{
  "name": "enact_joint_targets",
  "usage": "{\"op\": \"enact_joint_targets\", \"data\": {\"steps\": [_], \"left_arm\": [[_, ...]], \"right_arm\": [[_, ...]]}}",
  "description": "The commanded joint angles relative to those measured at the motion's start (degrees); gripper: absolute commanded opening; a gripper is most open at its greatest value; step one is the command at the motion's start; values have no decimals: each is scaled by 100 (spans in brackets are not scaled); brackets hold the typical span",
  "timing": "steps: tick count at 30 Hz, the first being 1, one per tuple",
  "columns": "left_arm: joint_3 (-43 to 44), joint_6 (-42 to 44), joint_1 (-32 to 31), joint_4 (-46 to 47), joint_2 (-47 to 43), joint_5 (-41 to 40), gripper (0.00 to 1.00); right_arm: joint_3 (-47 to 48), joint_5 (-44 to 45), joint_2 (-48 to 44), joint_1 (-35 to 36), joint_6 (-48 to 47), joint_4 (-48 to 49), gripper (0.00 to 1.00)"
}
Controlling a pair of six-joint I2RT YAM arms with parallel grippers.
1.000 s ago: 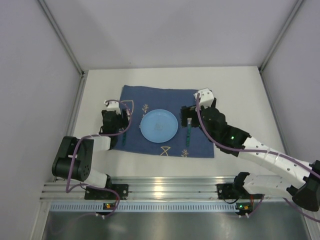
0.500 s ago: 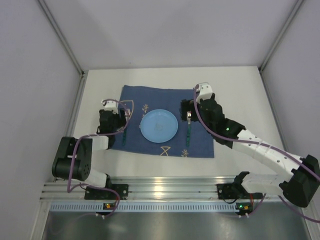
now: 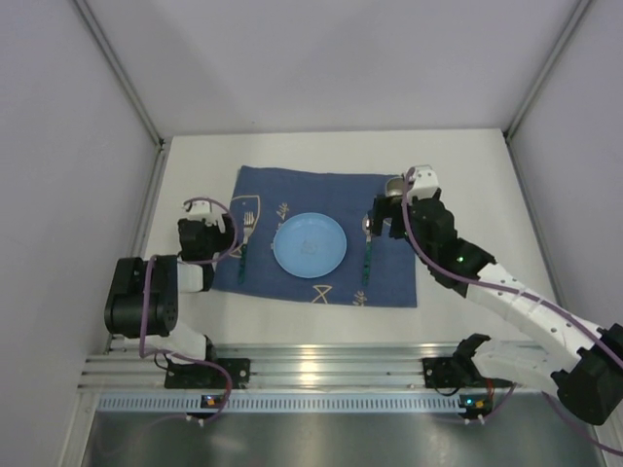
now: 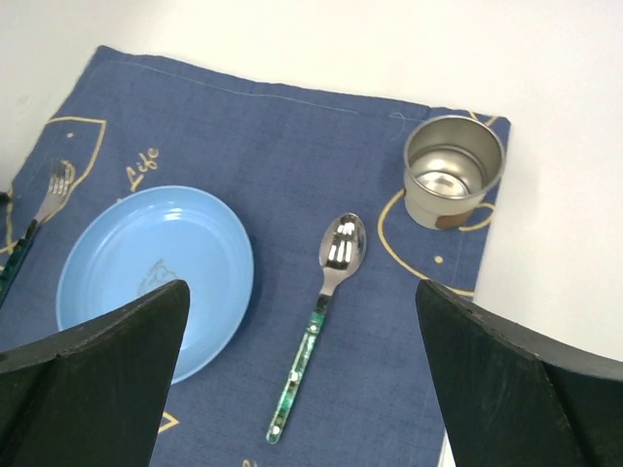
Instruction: Set the dinner table for one person
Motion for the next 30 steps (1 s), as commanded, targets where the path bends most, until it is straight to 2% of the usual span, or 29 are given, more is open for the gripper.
{"op": "enact_joint_targets", "data": {"steps": [1, 3, 5, 7, 8, 11, 14, 17, 18, 19, 21, 22, 24, 25, 27, 29, 30], "left_arm": [[124, 180, -71, 678, 0, 356, 94], [45, 294, -299, 758, 18, 13, 99], [18, 286, -309, 759, -17, -170, 98], [-209, 242, -327, 1108, 9, -277, 98], [-811, 364, -327, 2790, 174, -295, 98], [-923, 295, -554, 2420, -114, -593, 98], [-914, 304, -581, 2711, 62, -910, 98], [-484, 278, -573, 1825, 62, -823, 99], [-561, 251, -573, 1857, -17, -814, 98], [-580, 251, -564, 1857, -26, -788, 99], [-501, 286, -564, 1804, 62, -796, 98], [-596, 286, -564, 1944, 36, -779, 99], [-519, 321, -564, 1867, 70, -700, 98], [-553, 312, -564, 1884, 53, -708, 99], [-527, 321, -564, 1857, 70, -708, 98], [-536, 321, -564, 1875, 62, -708, 99], [-536, 321, -564, 1875, 62, -708, 98]], "right_arm": [[-182, 44, -193, -256, 36, 305, 100], [-488, 360, -298, -336, -43, 533, 100], [-1040, 1028, -456, -371, -149, 1312, 100], [-1271, 1222, -615, -563, -54, 1466, 100], [-1394, 1345, -659, -721, 52, 1448, 100], [-1657, 1864, -764, -871, 71, 1483, 100], [-1843, 2154, -782, -1065, -166, 1483, 100], [-2098, 2146, -730, -1530, -588, 1887, 100], [-2176, 1598, -703, -1705, -693, 2123, 100], [-2386, 992, -694, -2177, -1068, 2299, 100], [-2642, -396, -598, -2584, -1858, 2738, 100], [-2869, -855, -510, -2751, -2237, 3306, 100], [-3012, -781, -81, -2919, -1988, 4002, 100], [-3178, -868, 121, -3120, -1899, 4954, 100], [-3372, -1383, 806, -3288, -2124, 6022, 100], [-3303, -1492, 1533, -3438, -2048, 6474, 100], [-3407, -1867, 1799, -3508, -2074, 7050, 100]]}}
